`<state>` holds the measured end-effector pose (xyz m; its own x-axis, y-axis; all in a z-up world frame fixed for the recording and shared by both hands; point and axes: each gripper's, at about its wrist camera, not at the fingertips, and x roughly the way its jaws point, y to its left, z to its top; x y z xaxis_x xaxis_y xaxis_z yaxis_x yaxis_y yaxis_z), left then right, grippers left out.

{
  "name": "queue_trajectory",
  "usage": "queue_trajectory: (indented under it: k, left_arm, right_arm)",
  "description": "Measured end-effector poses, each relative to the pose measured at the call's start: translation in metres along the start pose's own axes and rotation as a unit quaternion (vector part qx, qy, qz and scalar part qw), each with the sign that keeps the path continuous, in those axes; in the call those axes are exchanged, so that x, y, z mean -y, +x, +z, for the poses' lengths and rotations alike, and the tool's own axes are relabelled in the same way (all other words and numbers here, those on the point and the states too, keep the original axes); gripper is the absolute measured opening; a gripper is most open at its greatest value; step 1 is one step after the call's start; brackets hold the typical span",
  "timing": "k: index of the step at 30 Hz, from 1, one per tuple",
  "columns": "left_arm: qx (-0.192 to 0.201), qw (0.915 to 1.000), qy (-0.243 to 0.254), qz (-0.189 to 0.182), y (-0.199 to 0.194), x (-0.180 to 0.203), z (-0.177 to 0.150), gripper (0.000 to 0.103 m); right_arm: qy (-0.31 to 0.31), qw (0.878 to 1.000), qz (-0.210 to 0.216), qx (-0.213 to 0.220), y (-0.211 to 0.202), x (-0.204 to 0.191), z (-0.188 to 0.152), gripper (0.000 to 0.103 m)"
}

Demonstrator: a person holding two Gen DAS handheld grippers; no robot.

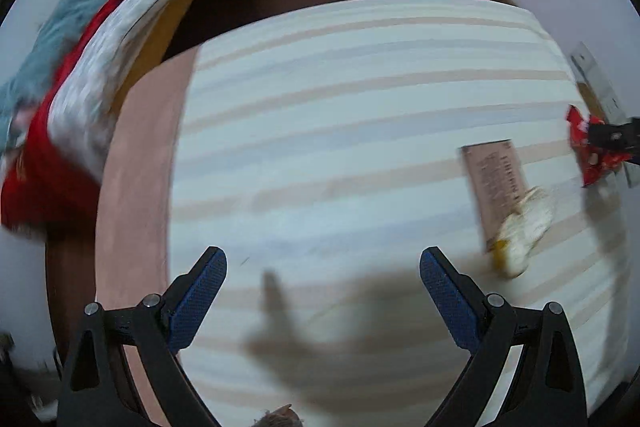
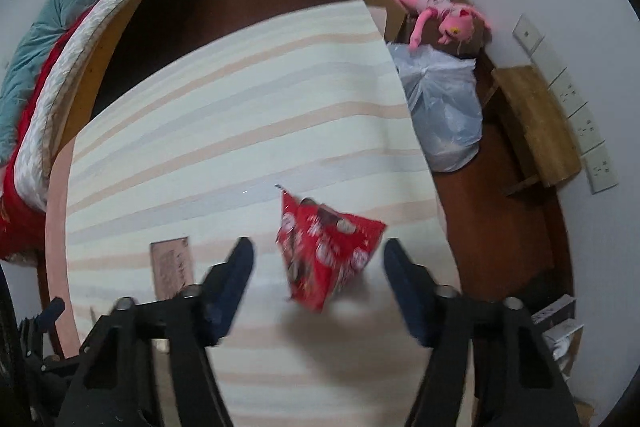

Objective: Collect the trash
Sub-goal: 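Grasp the red candy wrappers with the right tool while the left tool grasps the bread crust, then carry the wrappers and bread crust over the bin and open both tools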

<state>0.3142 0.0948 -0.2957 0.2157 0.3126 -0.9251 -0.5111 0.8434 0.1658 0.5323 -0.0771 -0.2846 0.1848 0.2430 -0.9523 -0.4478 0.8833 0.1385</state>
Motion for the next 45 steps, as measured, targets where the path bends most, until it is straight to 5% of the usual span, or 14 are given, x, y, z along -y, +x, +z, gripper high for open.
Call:
queue_trajectory:
  k: [1, 4, 8, 13, 14, 15, 18, 30, 45]
  left_arm:
    - [0.006, 0.9999, 0.012, -0.006, -0.003, 0.008, 0.003, 0.099]
    - [0.018, 0.9976, 0.049, -0.045, -0.011, 0.029, 0.007, 0.099]
    - [0.029, 0.9891, 0.121, -0.079, -0.015, 0.066, 0.007, 0.099]
    - [-0.003, 0.9751, 0.203, -0.09, 0.008, 0.104, 0.007, 0.096]
    - [0.004, 0.9749, 0.201, -0.095, 0.007, 0.105, 0.008, 0.09]
    - [0.007, 0.9744, 0.196, -0.109, 0.005, 0.104, 0.009, 0.066]
    - [-0.007, 0.9731, 0.186, -0.135, -0.001, 0.105, 0.008, 0.032]
    - [0.026, 0.9897, 0.093, -0.106, -0.041, 0.065, -0.005, 0.024]
    - [0.143, 0.9844, -0.035, -0.096, -0.178, -0.09, -0.076, 0.024]
  right_arm:
    - [-0.001, 1.0, 0.003, -0.004, 0.008, 0.004, 0.0, 0.031]
    - [0.001, 1.0, 0.016, 0.009, 0.006, 0.008, -0.009, 0.017]
    - [0.021, 0.999, 0.047, 0.019, -0.011, 0.02, -0.039, 0.016]
    - [0.027, 0.998, 0.053, 0.022, -0.024, 0.027, -0.064, 0.016]
    - [0.027, 0.998, 0.049, 0.022, -0.025, 0.029, -0.067, 0.016]
    - [0.028, 0.998, 0.048, 0.02, -0.024, 0.031, -0.069, 0.016]
    - [0.03, 0.998, 0.046, 0.019, -0.025, 0.033, -0.073, 0.016]
    - [-0.007, 0.998, 0.052, 0.041, -0.065, 0.006, -0.093, 0.016]
    - [-0.093, 0.983, 0.129, 0.088, -0.165, -0.103, -0.155, 0.015]
